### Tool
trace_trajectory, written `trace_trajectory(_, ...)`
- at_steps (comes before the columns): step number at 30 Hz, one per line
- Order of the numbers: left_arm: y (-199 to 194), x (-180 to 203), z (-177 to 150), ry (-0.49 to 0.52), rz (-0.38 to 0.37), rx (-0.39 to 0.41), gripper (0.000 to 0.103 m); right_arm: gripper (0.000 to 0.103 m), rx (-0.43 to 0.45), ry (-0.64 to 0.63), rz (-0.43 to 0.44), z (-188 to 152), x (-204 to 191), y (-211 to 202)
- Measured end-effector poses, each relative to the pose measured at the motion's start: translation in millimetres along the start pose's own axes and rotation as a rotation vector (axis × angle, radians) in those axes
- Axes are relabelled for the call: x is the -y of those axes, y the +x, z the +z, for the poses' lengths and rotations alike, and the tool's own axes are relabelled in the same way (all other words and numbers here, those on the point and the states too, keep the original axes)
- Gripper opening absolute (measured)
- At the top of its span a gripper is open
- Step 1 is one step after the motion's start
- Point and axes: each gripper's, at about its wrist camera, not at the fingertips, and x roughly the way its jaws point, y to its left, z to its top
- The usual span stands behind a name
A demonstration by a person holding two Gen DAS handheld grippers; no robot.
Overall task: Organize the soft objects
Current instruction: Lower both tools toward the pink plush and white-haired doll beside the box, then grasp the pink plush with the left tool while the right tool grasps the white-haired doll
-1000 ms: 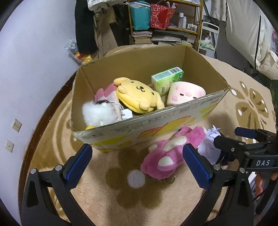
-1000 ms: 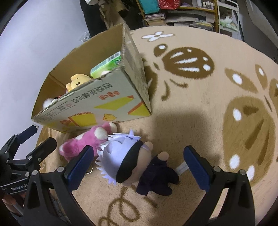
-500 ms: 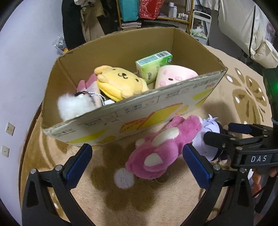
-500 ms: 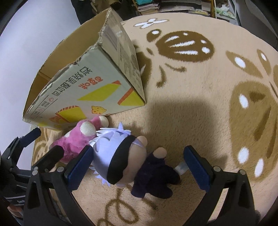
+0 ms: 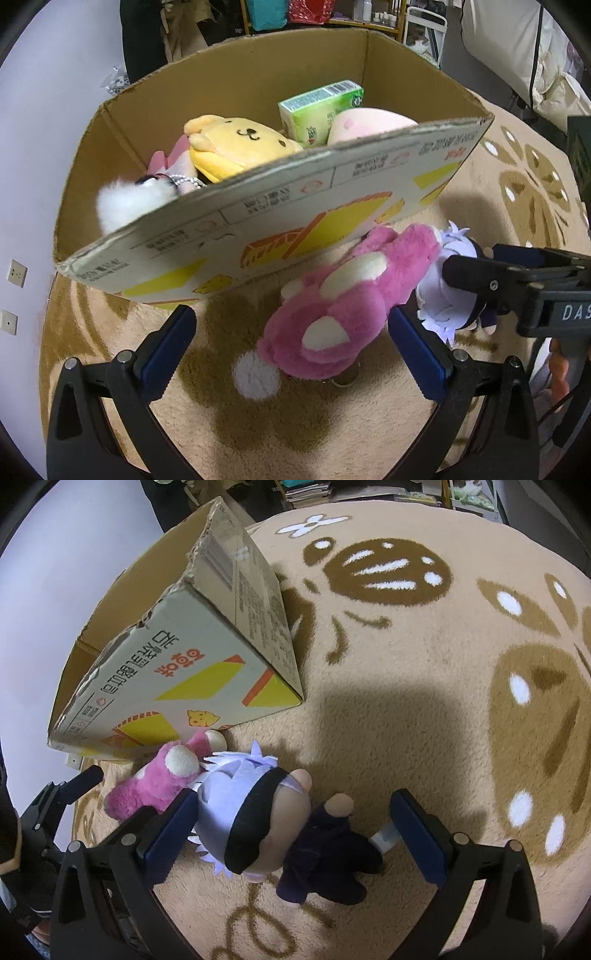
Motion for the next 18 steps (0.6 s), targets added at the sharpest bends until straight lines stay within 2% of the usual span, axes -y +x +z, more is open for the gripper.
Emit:
trace_trajectory(6, 7.4, 4.4, -2.6, 0.015, 0.004, -0.02, 0.103, 0.103, 0.003, 0.002, -0.003, 3.6, 0.5, 1.4)
trace_trajectory(18, 17.5, 12.1, 1.6, 0.019, -0.016, -0.009, 0.103, 0.103, 0.003, 0.009, 0.001, 4.8, 0.5, 3.0)
